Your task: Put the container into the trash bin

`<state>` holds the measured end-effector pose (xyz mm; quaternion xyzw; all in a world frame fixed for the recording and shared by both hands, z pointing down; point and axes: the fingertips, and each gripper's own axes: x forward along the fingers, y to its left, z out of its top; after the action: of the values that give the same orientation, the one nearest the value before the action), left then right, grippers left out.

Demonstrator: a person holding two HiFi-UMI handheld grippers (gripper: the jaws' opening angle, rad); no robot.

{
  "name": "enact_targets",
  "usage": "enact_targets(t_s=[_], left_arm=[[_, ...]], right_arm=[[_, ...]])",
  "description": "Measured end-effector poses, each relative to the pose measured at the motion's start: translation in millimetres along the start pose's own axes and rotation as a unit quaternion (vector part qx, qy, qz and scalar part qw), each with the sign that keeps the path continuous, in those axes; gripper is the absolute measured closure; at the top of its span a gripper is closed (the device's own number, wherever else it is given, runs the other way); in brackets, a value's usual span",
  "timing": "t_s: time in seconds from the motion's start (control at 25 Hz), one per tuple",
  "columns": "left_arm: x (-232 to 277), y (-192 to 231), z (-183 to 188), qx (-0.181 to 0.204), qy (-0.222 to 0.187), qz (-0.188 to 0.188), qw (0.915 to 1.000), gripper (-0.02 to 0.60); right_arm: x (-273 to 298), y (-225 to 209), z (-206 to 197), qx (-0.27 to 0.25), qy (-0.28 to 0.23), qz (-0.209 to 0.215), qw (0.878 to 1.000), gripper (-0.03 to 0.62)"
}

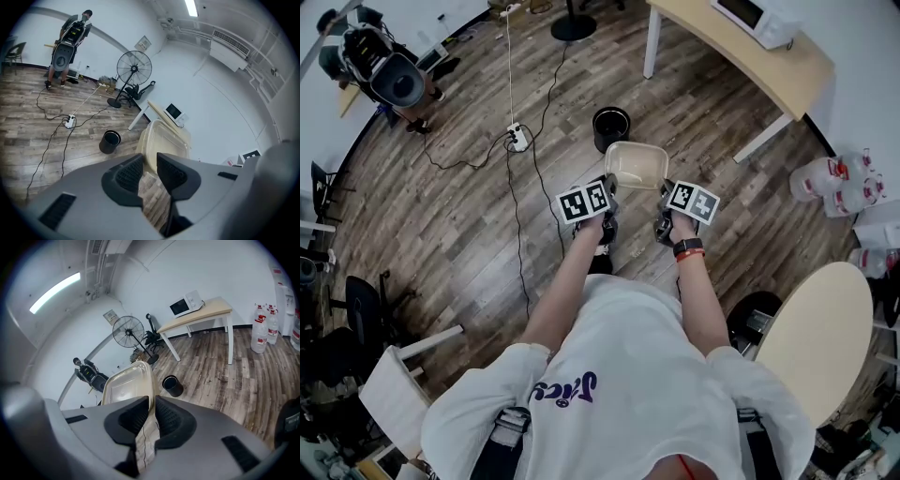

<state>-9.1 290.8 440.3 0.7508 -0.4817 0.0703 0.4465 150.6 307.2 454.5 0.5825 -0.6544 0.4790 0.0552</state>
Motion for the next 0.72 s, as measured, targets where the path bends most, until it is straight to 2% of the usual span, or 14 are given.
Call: enact_targets(t_s=[0.32, 0.72], left_arm=[[31.9, 24.9, 53.9, -0.008, 0.006, -0.005, 0.9999, 0.476], [68.7, 63.1, 104.0, -0.022, 0.017, -0.005, 0.9996, 0.476]], right_arm=[[46.6, 27.2, 31.9, -0.007, 0.007, -0.008, 1.0, 0.537], [108.6, 52.8, 59.6, -0.015, 0.022, -0.023, 0.999, 0.537]])
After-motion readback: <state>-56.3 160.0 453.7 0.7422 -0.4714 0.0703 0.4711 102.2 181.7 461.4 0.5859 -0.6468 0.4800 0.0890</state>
